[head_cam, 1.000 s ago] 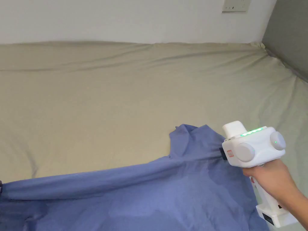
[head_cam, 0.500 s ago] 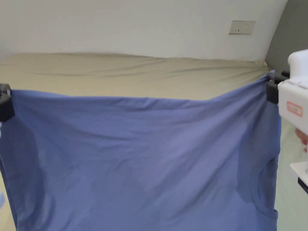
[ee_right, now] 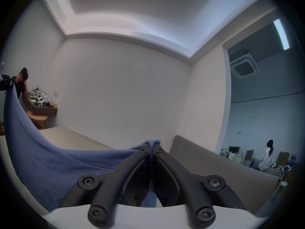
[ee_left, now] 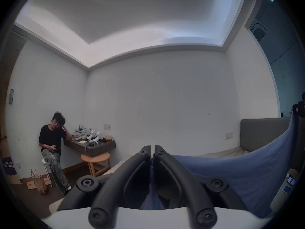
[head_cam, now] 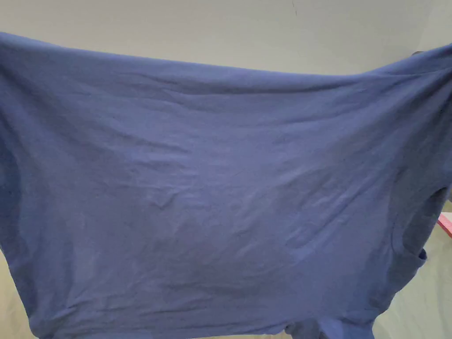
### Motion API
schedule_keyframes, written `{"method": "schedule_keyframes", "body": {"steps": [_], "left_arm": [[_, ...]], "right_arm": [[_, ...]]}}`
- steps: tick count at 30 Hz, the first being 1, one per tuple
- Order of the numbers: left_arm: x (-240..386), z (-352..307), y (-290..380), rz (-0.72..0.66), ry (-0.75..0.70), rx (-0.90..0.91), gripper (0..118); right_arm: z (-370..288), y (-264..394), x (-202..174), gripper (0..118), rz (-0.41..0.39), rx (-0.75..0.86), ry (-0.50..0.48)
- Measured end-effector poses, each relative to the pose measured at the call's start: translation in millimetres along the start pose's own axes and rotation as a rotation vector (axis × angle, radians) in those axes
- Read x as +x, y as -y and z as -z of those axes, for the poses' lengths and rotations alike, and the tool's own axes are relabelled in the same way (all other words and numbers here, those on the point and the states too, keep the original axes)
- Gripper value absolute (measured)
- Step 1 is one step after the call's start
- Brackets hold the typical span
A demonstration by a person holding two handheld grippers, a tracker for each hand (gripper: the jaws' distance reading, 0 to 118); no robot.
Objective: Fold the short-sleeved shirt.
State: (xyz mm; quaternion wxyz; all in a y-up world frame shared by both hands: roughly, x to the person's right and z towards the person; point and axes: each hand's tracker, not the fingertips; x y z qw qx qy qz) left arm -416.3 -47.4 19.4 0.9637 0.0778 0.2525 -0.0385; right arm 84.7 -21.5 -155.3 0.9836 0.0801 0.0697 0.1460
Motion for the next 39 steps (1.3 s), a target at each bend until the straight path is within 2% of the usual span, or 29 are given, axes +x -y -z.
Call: {"method": "schedule_keyframes", "body": {"steps": [7, 11, 21, 26, 31, 35, 39], "left_arm": [[1.5, 2.9, -46.2, 0.033, 0.000, 0.066, 1], [-3.7, 22.7, -74.5, 0.032, 0.000, 0.091, 1], [1.4, 81.4, -112.8, 0.114, 0.014, 0.038, 1], [7.3, 114.2, -105.2, 0.156, 0.002, -0.007, 1], [12.7, 151.9, -87.4, 0.160, -0.019, -0.056, 1], [18.0, 192.5, -67.1, 0.198, -0.018, -0.123, 1], [25.3, 231.1, -48.6, 0.202, -0.035, -0.143, 1]], "right_arm": [[3.3, -43.0, 16.0, 3, -0.006, 0.060, 0.022], [32.7, -57.9, 35.6, 3, 0.007, 0.080, 0.041], [81.8, -85.2, 37.2, 3, 0.004, 0.064, 0.047], [111.8, -85.3, 16.0, 3, -0.072, 0.061, 0.063], [169.4, -82.7, 1.7, 3, -0.082, 0.040, 0.055], [206.5, -75.9, -23.6, 3, -0.197, 0.033, 0.078], [261.0, -66.8, -37.9, 3, -0.230, 0.010, 0.074]]}}
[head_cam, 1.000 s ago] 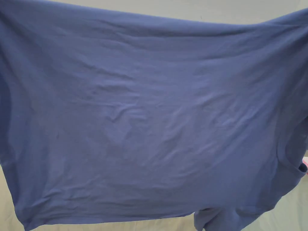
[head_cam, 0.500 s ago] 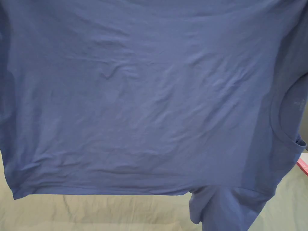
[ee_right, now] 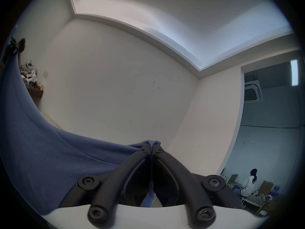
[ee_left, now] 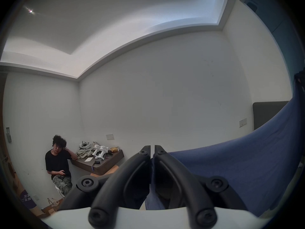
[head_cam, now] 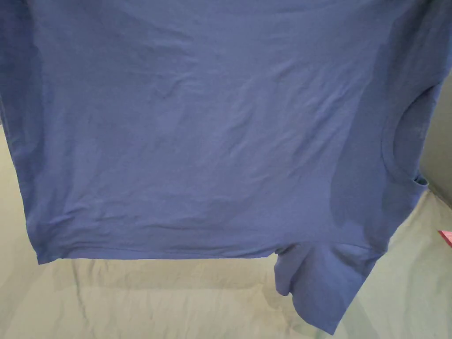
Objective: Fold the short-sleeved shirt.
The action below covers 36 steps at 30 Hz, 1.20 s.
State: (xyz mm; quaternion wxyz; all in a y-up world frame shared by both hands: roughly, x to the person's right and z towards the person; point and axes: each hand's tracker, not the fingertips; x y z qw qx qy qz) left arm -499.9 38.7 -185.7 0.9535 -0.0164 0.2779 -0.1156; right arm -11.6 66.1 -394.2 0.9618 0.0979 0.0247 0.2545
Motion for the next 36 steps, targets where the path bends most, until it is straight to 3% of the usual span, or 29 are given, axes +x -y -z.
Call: {"method": "schedule_keyframes", "body": {"steps": [5, 13, 15, 16, 21, 23, 24, 30, 36], "left_arm": [[15.1, 44.3, 3.8, -0.045, 0.002, -0.009, 1], [35.9, 78.6, 7.2, 0.002, -0.008, -0.010, 1], [35.9, 78.5, 7.4, 0.004, -0.008, -0.015, 1], [39.4, 136.2, -14.7, 0.007, -0.014, -0.001, 1], [73.8, 160.3, 8.4, 0.101, -0.008, -0.046, 1], [84.2, 157.7, 24.8, 0.126, 0.001, -0.053, 1], [74.3, 188.7, 33.3, 0.131, 0.001, -0.066, 1], [87.3, 192.4, 116.2, 0.121, 0.096, -0.205, 1], [92.6, 154.6, 225.9, 0.058, 0.211, -0.377, 1]], "right_arm": [[38.5, 2.3, -22.2, 3, 0.007, -0.032, 0.004], [118.3, 18.9, -37.7, 3, 0.108, -0.073, 0.029], [125.4, 24.5, -44.2, 3, 0.102, -0.072, 0.033], [129.8, 28.0, -48.7, 3, 0.091, -0.080, 0.036], [128.9, 57.6, -75.4, 3, 0.059, -0.122, 0.013], [144.8, 79.9, -85.5, 3, 0.050, -0.144, -0.019], [145.5, 93.5, -93.3, 3, 0.038, -0.161, -0.033], [108.8, 166.1, -124.4, 3, 0.044, -0.268, -0.153], [31.5, 252.7, -154.8, 3, 0.006, -0.369, -0.321]]}}
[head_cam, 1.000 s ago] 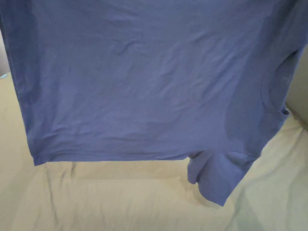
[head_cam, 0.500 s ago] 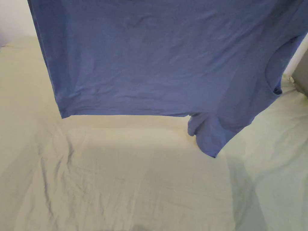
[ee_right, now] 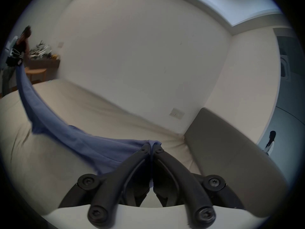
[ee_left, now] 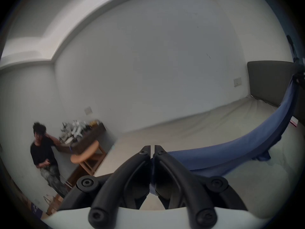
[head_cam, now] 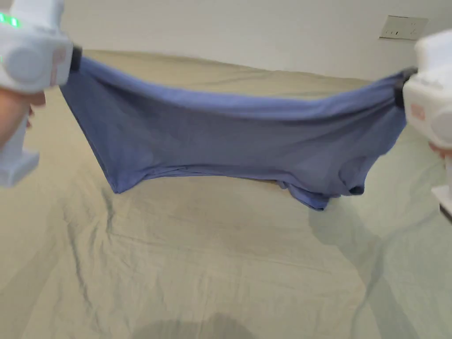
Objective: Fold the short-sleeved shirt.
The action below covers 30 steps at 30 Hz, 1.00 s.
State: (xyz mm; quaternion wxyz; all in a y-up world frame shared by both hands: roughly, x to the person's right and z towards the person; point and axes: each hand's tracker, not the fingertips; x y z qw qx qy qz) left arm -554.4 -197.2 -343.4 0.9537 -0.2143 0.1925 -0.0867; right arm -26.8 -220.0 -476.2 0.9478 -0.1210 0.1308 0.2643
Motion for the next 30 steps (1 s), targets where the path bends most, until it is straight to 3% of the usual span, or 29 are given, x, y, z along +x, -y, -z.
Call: {"method": "schedule_keyframes", "body": {"steps": [3, 7, 11, 14, 20, 25, 30], "left_arm": [[10.7, -14.8, 72.9, 0.005, 0.044, -0.089, 1], [60.4, -92.2, 187.9, 0.037, 0.133, -0.254, 1], [85.4, -152.4, 270.7, 0.083, 0.145, -0.390, 1], [91.7, -191.5, 319.2, 0.127, 0.168, -0.483, 1], [68.9, -219.1, 367.4, 0.152, 0.181, -0.557, 1], [61.4, -246.1, 361.8, 0.139, 0.200, -0.598, 1], [71.7, -259.8, 367.3, 0.194, 0.250, -0.659, 1]], "right_arm": [[-31.9, 63.6, -25.8, 3, -0.003, -0.083, -0.085], [-96.0, 143.5, -57.1, 3, 0.028, -0.213, -0.196], [-150.0, 212.7, -83.1, 3, -0.018, -0.353, -0.266], [-187.1, 260.2, -95.0, 3, 0.013, -0.489, -0.331], [-228.3, 304.0, -82.6, 3, 0.126, -0.649, -0.342], [-243.9, 311.4, -56.8, 3, 0.234, -0.743, -0.391], [-241.3, 319.9, -60.9, 3, 0.192, -0.819, -0.392]]}}
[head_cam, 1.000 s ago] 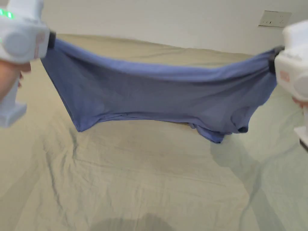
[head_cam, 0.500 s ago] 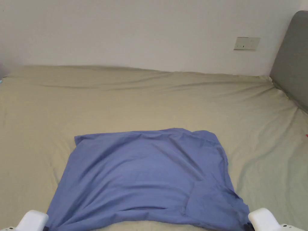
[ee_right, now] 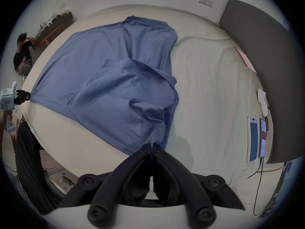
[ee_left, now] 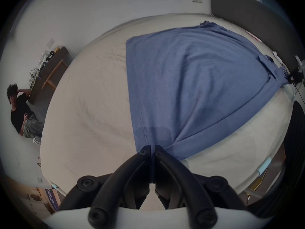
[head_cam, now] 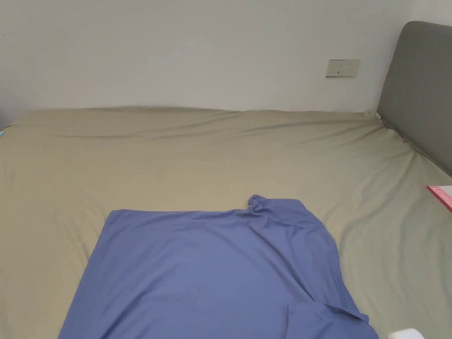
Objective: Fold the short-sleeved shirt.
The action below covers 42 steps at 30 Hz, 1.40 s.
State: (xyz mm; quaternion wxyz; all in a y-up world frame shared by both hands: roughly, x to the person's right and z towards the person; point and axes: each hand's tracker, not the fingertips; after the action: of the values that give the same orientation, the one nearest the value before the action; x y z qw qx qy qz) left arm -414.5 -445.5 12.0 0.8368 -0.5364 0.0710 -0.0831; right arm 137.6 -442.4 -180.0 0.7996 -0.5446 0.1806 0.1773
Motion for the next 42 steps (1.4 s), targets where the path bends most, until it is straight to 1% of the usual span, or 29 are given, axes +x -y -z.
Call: {"method": "schedule_keyframes", "body": {"steps": [2, 3, 5, 6, 7, 8, 9, 10, 11, 12, 13, 14, 16, 20, 22, 23, 24, 25, 26, 27, 28, 29, 30, 31, 32, 37, 42], "left_arm": [[-0.2, 13.9, 4.7, 0.016, 0.014, -0.042, 1], [0.8, 16.3, 4.5, 0.013, 0.009, -0.041, 1], [-3.9, 31.4, 5.3, 0.003, 0.014, -0.050, 1], [-11.1, 42.0, 7.0, -0.003, 0.015, -0.050, 2], [-13.5, 43.6, 6.2, -0.010, 0.013, -0.044, 2], [-16.0, 44.0, 5.6, -0.017, 0.012, -0.034, 4], [-18.1, 42.8, 4.7, -0.022, 0.004, -0.030, 9], [-12.0, 32.5, 3.5, -0.033, -0.028, -0.014, 34], [-15.0, 26.0, 0.1, -0.070, -0.047, 0.012, 67], [-17.7, 19.0, -3.5, -0.108, -0.027, 0.048, 95], [-21.8, 7.1, -9.7, -0.163, 0.001, 0.125, 112], [-11.2, -20.3, -18.0, -0.205, -0.003, 0.213, 113], [-11.6, -54.1, -35.3, -0.260, -0.030, 0.359, 112], [7.6, -142.1, -77.2, -0.293, -0.130, 0.709, 112], [18.0, -177.8, -94.1, -0.300, -0.152, 0.841, 109], [26.2, -197.0, -102.2, -0.309, -0.179, 0.892, 105], [33.2, -210.4, -107.8, -0.313, -0.198, 0.925, 98], [42.8, -225.9, -114.1, -0.310, -0.209, 0.964, 82], [48.7, -234.1, -119.3, -0.304, -0.210, 1.006, 66], [56.1, -241.7, -122.2, -0.290, -0.215, 1.031, 49], [64.8, -247.2, -123.7, -0.271, -0.218, 1.053, 29], [72.4, -250.8, -124.8, -0.266, -0.230, 1.066, 20], [75.7, -249.4, -126.1, -0.261, -0.234, 1.072, 13], [81.5, -250.8, -126.0, -0.251, -0.239, 1.075, 6], [87.6, -252.0, -125.5, -0.242, -0.246, 1.080, 0], [101.3, -250.6, -121.7, -0.215, -0.258, 1.091, 0], [103.4, -253.4, -115.9, -0.196, -0.252, 1.088, 0]], "right_arm": [[14.2, -1.8, -0.9, 3, 0.022, -0.054, -0.003], [21.0, -2.4, -2.6, 3, 0.020, -0.059, 0.009], [38.6, -2.2, -7.9, 4, -0.004, -0.094, 0.031], [44.0, -1.5, -10.7, 7, -0.009, -0.093, 0.043], [49.1, -0.7, -14.0, 7, -0.014, -0.092, 0.051], [44.6, -1.8, -17.0, 8, -0.022, -0.075, 0.076], [39.3, -3.9, -17.8, 13, -0.020, -0.062, 0.108], [33.4, -6.4, -17.3, 34, -0.015, -0.054, 0.145], [23.9, -9.4, -15.9, 65, -0.012, -0.036, 0.190], [12.8, -12.6, -15.6, 96, -0.001, -0.001, 0.177], [-4.3, -18.6, -14.9, 109, 0.014, 0.067, 0.172], [-22.0, -26.2, -16.0, 109, 0.032, 0.131, 0.173], [-57.1, -43.1, -17.2, 109, 0.052, 0.275, 0.185], [-143.9, -74.2, -42.7, 109, 0.065, 0.654, 0.182], [-179.9, -83.9, -60.9, 109, 0.064, 0.781, 0.160], [-203.7, -89.4, -79.6, 109, 0.051, 0.836, 0.155], [-222.3, -92.8, -96.4, 107, 0.041, 0.876, 0.163], [-235.7, -94.0, -109.7, 103, 0.029, 0.927, 0.179], [-246.6, -94.1, -121.1, 96, 0.016, 0.978, 0.195], [-253.3, -93.3, -129.8, 84, -0.007, 1.016, 0.199], [-256.5, -94.8, -140.4, 56, -0.028, 1.042, 0.212], [-260.2, -94.7, -149.1, 27, -0.042, 1.055, 0.224], [-261.6, -94.2, -155.5, 3, -0.057, 1.066, 0.236], [-262.0, -93.0, -161.3, 2, -0.071, 1.084, 0.263], [-259.5, -92.8, -170.1, 2, -0.076, 1.114, 0.279], [-253.2, -88.0, -182.2, 2, -0.100, 1.098, 0.262], [-248.7, -84.2, -178.0, 2, -0.091, 1.083, 0.262]]}}
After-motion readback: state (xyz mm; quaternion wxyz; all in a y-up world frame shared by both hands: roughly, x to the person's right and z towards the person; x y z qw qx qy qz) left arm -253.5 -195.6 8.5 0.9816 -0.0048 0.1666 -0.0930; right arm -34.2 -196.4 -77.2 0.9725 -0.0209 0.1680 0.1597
